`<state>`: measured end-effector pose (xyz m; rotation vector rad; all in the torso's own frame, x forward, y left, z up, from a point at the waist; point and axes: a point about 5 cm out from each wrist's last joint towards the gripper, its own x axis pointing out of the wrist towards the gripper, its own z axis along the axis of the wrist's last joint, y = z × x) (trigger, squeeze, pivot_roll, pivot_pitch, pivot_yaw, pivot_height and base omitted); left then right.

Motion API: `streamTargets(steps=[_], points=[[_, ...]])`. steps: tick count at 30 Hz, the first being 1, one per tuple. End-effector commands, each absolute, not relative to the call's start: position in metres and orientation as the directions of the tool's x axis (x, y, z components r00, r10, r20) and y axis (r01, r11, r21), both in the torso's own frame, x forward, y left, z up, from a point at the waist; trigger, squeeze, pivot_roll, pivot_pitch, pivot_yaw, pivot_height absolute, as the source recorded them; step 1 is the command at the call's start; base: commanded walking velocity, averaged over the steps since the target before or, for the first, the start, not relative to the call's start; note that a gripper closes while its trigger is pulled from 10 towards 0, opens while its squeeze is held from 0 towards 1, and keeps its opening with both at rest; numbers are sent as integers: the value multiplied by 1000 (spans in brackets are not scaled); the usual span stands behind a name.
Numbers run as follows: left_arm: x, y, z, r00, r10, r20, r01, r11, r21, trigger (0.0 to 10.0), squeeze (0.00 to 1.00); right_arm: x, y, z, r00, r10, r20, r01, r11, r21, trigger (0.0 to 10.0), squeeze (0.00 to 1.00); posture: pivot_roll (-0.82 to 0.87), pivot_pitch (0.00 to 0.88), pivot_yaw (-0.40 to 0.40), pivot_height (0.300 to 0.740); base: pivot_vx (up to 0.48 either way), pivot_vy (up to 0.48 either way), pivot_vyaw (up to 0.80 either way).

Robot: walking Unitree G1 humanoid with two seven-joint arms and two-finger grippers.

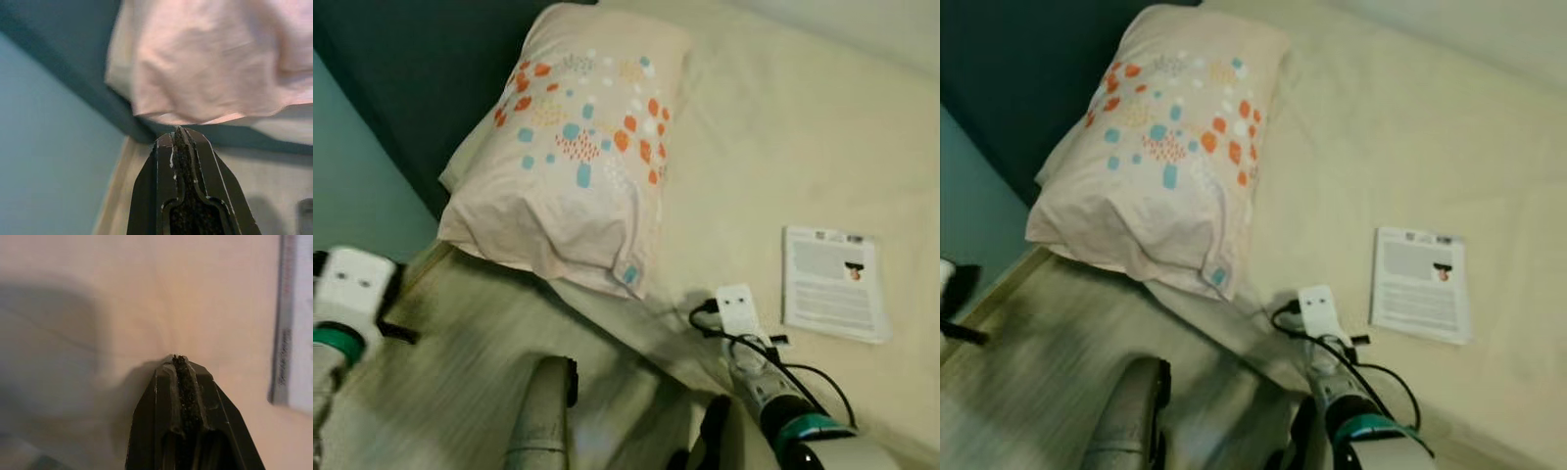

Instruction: Clean up the room

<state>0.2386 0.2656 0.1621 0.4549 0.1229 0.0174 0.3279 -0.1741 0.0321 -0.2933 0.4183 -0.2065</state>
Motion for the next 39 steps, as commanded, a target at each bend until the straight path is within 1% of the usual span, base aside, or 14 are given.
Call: streamTargets(steps=[1,3,4,5,6,9,13,14,17,20,22,28,34,39], points=[[235,250,132,981,1,-193,84,898,432,10000,0,318,-169,22,892,-238,-385,158,961,-228,0,0,263,134,-28,576,0,0,0],[235,241,122,977,-26,-211,116,898,424,10000,0,317,-166,23,899,-227,-376,163,968,-193,0,0,246,116,-31,576,0,0,0],[235,233,116,974,-53,-222,145,894,424,10000,0,314,-165,22,903,-224,-367,174,971,-163,2863,0,240,108,-32,576,0,0,0],[238,226,112,972,-69,-226,160,897,412,10000,0,313,-165,22,906,-224,-360,187,973,-134,4157,0,219,80,-34,576,0,0,0],[241,221,109,971,-77,-227,166,900,404,10000,0,310,-164,23,913,-215,-346,177,975,-138,10000,0,213,74,-34,576,0,0,0],[247,207,99,965,-90,-248,176,920,351,10000,0,308,-166,21,912,-198,-359,154,977,-149,10000,0,175,44,-40,576,0,0,0],[247,205,94,958,-81,-274,172,930,325,10000,0,305,-167,19,909,-201,-365,161,977,-138,10000,0,175,44,-40,576,0,0,0],[253,198,91,961,-78,-265,168,926,337,10000,0,304,-169,20,918,-184,-350,154,982,-112,10000,0,128,18,-55,576,0,0,0],[266,182,89,971,-100,-216,171,925,340,10000,0,299,-168,23,938,-133,-320,137,990,-10,10000,0,114,0,-62,576,0,0,0],[269,180,90,973,-107,-202,172,924,341,10000,0,299,-166,24,942,-120,-313,129,992,9,10000,0,112,0,-61,581,0,0,0],[275,180,89,981,-60,-184,118,939,324,10000,0,301,-155,24,943,-85,-321,106,993,48,10000,0,121,0,-67,596,0,0,0],[285,185,93,985,24,-168,27,956,292,10000,0,311,-146,27,935,-72,-346,108,990,87,10000,0,134,0,-69,621,0,0,0],[283,179,86,983,-13,-185,66,956,286,10000,0,317,-139,33,938,-55,-341,97,990,105,10000,0,137,0,-50,651,0,0,0],[281,179,81,983,-11,-185,65,956,287,10000,0,314,-141,30,932,-59,-357,104,989,109,10000,0,148,0,-63,681,0,0,0]])
